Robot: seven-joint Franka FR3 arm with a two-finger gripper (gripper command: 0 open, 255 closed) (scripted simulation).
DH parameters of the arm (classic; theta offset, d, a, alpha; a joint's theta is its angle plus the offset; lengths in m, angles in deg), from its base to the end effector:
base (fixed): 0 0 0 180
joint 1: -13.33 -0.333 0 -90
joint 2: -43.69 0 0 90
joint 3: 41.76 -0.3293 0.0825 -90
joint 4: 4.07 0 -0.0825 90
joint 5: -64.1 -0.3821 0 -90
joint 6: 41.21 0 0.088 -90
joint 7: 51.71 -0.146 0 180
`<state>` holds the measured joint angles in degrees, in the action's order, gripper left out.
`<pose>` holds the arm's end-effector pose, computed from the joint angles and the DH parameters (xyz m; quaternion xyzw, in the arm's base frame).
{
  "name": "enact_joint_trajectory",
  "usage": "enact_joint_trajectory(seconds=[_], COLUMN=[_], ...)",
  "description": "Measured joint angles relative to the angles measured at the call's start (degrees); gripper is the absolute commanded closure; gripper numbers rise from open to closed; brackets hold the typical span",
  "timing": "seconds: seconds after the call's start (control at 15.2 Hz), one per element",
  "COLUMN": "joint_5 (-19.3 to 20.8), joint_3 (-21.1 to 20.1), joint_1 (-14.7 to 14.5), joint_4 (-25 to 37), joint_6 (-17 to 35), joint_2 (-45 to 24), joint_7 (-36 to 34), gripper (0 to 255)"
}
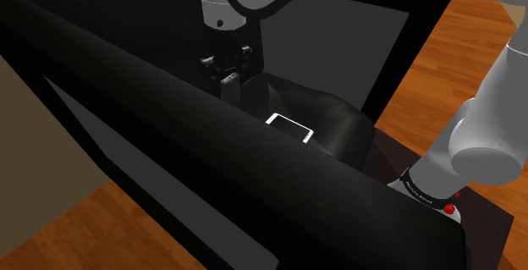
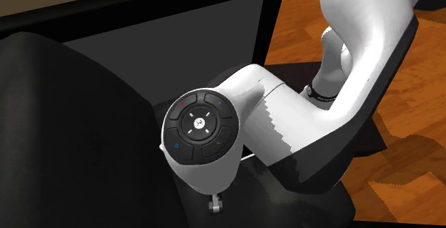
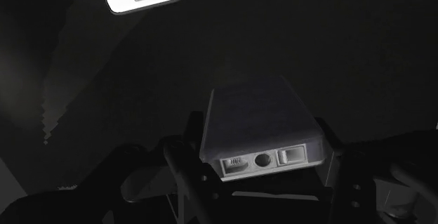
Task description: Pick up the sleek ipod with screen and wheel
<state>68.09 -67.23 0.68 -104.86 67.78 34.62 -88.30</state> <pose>0.4874 0.3585 0.4543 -0.9998 -0.0222 0.0003 0.0010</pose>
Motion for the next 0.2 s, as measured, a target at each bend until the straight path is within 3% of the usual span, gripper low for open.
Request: enact_joint_trajectory(seconds=[0.2], joint_5=[-0.23], joint_3=[-0.06], joint_1=[0.00], joint_4=[1.50], joint_6=[-1.89], joint_2=[0.44], joint_7=[0.10], gripper=[255])
